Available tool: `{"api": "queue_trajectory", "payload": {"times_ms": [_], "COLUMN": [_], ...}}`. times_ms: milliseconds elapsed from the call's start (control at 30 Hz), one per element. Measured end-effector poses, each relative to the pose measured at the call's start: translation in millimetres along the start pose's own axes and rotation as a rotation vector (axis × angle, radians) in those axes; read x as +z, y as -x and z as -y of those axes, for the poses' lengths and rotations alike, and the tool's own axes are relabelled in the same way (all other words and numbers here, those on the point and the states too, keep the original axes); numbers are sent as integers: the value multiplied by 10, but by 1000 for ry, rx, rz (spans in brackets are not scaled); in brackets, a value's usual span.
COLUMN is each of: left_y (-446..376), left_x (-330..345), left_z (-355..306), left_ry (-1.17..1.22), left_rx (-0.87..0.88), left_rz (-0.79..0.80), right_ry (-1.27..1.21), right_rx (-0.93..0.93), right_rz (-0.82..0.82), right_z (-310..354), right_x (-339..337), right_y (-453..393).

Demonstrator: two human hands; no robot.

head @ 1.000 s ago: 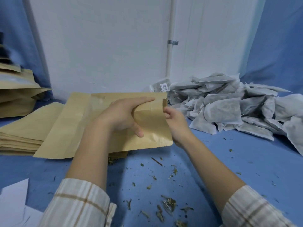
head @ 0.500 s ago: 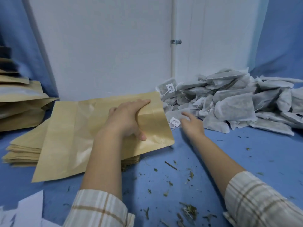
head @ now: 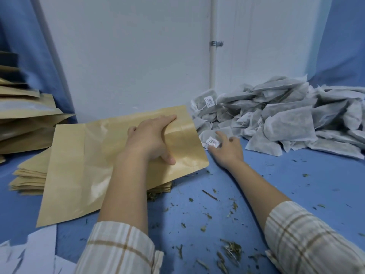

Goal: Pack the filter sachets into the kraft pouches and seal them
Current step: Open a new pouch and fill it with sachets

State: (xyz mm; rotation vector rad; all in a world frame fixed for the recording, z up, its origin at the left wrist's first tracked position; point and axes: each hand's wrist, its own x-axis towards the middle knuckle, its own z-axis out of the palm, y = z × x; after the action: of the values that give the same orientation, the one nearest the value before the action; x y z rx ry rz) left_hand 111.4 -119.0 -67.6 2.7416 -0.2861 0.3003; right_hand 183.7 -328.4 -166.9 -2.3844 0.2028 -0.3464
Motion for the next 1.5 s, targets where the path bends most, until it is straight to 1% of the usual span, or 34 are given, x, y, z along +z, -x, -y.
{"api": "queue_trajectory", "payload": {"times_ms": [67, 133, 200, 300, 367, 433, 467, 600, 633, 700, 800, 867, 933, 1000, 1067, 1100, 1133, 1167, 1200, 1233, 1267, 1333, 1367, 1400, 1433, 1467, 1500], "left_y": [-4, -6, -6, -1, 6, 11, 14, 16, 14, 11, 11, 12, 20, 30, 37, 35, 29, 25, 24, 26, 26, 21, 17, 13, 12, 8, 7], "left_x": [7, 10, 14, 16, 13, 6, 6, 14, 20, 22, 19, 13, 8, 2, 7, 10, 15, 27, 44, 67, 94, 143, 159, 164, 162, 156, 149], "left_z": [10, 15, 20, 18, 16, 17, 16, 7, 8, 9, 21, 29, 31, 8, -53, -106, -172, -244, -312, -371, -411, -429, -416, -397, -377, -358, -344], "left_ry": [-2, -9, -13, -6, -4, -7, -8, -15, -15, -22, -17, -9, -4, 18, 87, 128, 170, 205, 215, 194, 163, 136, 125, 105, 87, 84, 92], "left_rx": [-8, -12, -12, -11, -11, -12, -13, -16, -16, -22, -25, -23, -19, -4, 25, 50, 83, 123, 166, 205, 232, 242, 237, 232, 230, 228, 227], "left_rz": [3, 7, 5, 5, 13, 19, 22, 39, 38, 39, 34, 27, 13, -1, -30, -43, -46, -37, -18, 9, 39, 79, 79, 64, 39, 13, -6], "right_ry": [192, 342, 400, 399, 360, 265, 220, 222, 166, -41, -303, -489, -610, -612, -585, -554, -530, -481, -454, -426, -355, -209, -251, -346, -427, -480, -457], "right_rx": [-58, -75, -36, 22, 37, 53, 73, 129, 134, 132, 53, -48, -187, -316, -393, -406, -403, -352, -257, -157, -103, -105, -143, -210, -251, -251, -220], "right_rz": [60, 78, 75, 42, -61, -165, -188, -123, -139, -207, -272, -224, -99, 18, 126, 156, 162, 149, 152, 207, 302, 463, 499, 491, 413, 298, 159], "right_z": [16, 28, 40, 41, 18, -3, -7, -51, -73, -98, -114, -97, -50, 40, 184, 274, 354, 429, 486, 503, 496, 487, 468, 454, 437, 389, 313], "right_x": [35, 71, 85, 71, 28, -15, -34, -47, -47, -80, -267, -473, -637, -701, -672, -625, -562, -520, -476, -449, -440, -478, -506, -549, -592, -628, -662], "right_y": [3, 18, 22, -4, -29, -42, -46, -92, -101, -101, -83, -52, 26, 115, 192, 216, 205, 211, 199, 192, 197, 227, 240, 245, 243, 212, 177]}}
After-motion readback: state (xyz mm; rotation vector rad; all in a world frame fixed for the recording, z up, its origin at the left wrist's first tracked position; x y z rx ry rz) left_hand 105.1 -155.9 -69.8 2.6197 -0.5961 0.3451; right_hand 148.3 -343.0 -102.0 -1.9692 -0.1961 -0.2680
